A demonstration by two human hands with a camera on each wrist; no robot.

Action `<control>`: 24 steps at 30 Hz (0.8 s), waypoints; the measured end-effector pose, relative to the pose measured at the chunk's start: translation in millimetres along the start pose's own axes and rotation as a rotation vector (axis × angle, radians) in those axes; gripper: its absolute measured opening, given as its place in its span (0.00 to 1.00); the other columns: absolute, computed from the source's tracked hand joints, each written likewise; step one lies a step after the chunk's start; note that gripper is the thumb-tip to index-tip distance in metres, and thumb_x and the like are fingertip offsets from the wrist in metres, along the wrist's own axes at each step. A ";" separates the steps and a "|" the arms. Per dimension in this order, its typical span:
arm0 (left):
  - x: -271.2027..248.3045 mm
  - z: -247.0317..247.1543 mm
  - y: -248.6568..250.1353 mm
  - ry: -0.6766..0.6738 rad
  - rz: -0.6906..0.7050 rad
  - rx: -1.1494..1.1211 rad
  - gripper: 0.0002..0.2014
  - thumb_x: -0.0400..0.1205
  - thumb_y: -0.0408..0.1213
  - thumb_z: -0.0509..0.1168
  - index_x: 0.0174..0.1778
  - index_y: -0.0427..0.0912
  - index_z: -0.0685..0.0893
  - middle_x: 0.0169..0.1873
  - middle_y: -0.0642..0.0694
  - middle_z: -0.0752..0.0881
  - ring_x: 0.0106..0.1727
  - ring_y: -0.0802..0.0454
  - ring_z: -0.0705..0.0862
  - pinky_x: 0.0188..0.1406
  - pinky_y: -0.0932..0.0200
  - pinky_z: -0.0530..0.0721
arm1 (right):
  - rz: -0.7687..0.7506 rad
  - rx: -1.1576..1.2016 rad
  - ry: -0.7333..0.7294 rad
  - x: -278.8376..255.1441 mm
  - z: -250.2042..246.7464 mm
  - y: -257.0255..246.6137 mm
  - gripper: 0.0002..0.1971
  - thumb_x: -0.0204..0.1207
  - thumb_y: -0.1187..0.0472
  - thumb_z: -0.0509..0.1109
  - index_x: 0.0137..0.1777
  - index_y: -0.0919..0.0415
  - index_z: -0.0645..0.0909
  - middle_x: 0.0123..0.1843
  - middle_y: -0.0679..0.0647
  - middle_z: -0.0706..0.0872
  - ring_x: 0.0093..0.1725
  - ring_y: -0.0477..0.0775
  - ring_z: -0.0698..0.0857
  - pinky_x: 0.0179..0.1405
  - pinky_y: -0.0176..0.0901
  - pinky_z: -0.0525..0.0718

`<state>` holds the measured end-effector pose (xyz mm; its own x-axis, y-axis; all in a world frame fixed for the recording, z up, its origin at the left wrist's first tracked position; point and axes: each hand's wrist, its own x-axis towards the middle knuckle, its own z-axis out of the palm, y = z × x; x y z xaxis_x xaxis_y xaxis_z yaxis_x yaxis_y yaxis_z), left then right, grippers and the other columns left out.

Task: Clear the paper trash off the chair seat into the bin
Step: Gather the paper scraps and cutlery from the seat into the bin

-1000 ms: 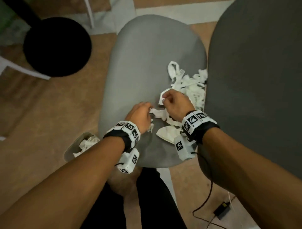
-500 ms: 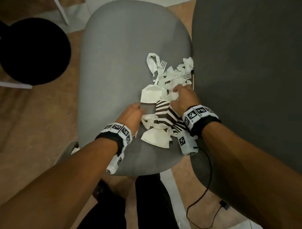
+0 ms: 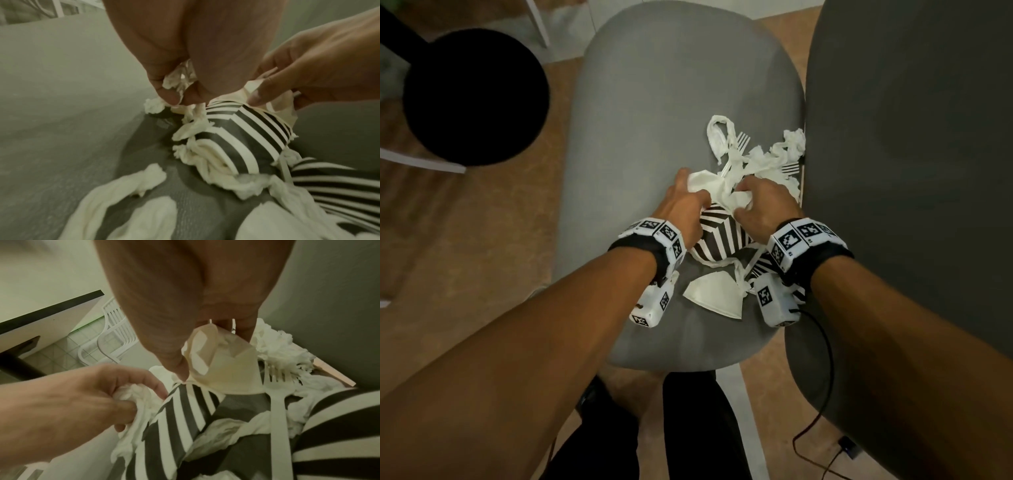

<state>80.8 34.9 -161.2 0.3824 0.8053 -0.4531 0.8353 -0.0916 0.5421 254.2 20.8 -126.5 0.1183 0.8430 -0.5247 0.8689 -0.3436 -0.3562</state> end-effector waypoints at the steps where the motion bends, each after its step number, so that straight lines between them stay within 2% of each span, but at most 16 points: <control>1: 2.6 0.3 -0.7 0.003 -0.014 0.014 0.20 0.77 0.24 0.68 0.62 0.46 0.84 0.80 0.39 0.60 0.74 0.33 0.71 0.75 0.46 0.74 | -0.004 0.004 -0.016 1.1 0.4 1.0 0.23 0.75 0.59 0.70 0.72 0.51 0.78 0.69 0.54 0.83 0.68 0.59 0.82 0.65 0.48 0.78; 5: 2.6 2.7 -8.2 0.051 -0.048 0.001 0.13 0.80 0.27 0.67 0.58 0.42 0.88 0.70 0.39 0.72 0.65 0.35 0.77 0.67 0.48 0.79 | -0.005 0.014 -0.025 1.9 2.4 3.9 0.22 0.75 0.58 0.71 0.70 0.51 0.78 0.68 0.53 0.83 0.67 0.58 0.82 0.64 0.48 0.78; 11: -30.1 0.7 -27.6 0.270 -0.032 -0.077 0.10 0.80 0.31 0.66 0.57 0.39 0.82 0.62 0.42 0.71 0.57 0.40 0.77 0.58 0.51 0.83 | -0.012 0.022 0.207 -2.9 -0.8 -6.9 0.21 0.77 0.54 0.68 0.70 0.50 0.77 0.69 0.55 0.78 0.67 0.60 0.80 0.63 0.55 0.82; 14: -49.2 -7.7 -47.5 0.346 -0.117 -0.228 0.10 0.79 0.29 0.64 0.53 0.46 0.80 0.62 0.46 0.72 0.55 0.42 0.80 0.55 0.54 0.84 | -0.105 0.138 0.287 -9.8 1.8 -29.0 0.20 0.78 0.50 0.68 0.69 0.51 0.78 0.66 0.54 0.79 0.62 0.55 0.81 0.59 0.44 0.78; 16: -66.3 -13.5 -60.3 0.381 -0.166 -0.244 0.11 0.78 0.27 0.64 0.53 0.43 0.83 0.62 0.45 0.72 0.54 0.46 0.79 0.53 0.61 0.79 | -0.193 0.222 0.312 -18.2 10.5 -52.1 0.19 0.79 0.48 0.69 0.68 0.53 0.78 0.63 0.54 0.80 0.57 0.50 0.79 0.57 0.39 0.75; 19: -101.6 -24.9 -86.2 0.454 -0.227 -0.324 0.12 0.74 0.23 0.61 0.48 0.39 0.85 0.58 0.44 0.74 0.52 0.48 0.77 0.49 0.67 0.72 | -0.267 0.319 0.280 -33.6 34.9 -97.5 0.22 0.80 0.43 0.69 0.68 0.53 0.78 0.63 0.52 0.80 0.55 0.47 0.77 0.55 0.39 0.74; 22: -146.2 -32.1 -129.8 0.543 -0.283 -0.376 0.14 0.71 0.20 0.59 0.41 0.42 0.85 0.54 0.47 0.77 0.55 0.46 0.80 0.56 0.58 0.79 | -0.334 0.409 0.215 -51.3 73.9 -150.2 0.23 0.79 0.41 0.68 0.66 0.55 0.78 0.60 0.53 0.84 0.57 0.52 0.82 0.59 0.46 0.81; 24: -181.5 -31.1 -167.1 0.604 -0.356 -0.381 0.14 0.71 0.20 0.58 0.38 0.42 0.85 0.54 0.47 0.78 0.55 0.44 0.82 0.57 0.54 0.82 | -0.356 0.464 0.142 -68.0 106.5 -185.9 0.21 0.78 0.42 0.69 0.64 0.55 0.78 0.57 0.53 0.86 0.55 0.54 0.84 0.58 0.51 0.83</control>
<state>-140.5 -77.7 -147.5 -0.2534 0.9367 -0.2416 0.6330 0.3494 0.6908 33.4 -16.7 -106.9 -0.0503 0.9756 -0.2138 0.5701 -0.1478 -0.8082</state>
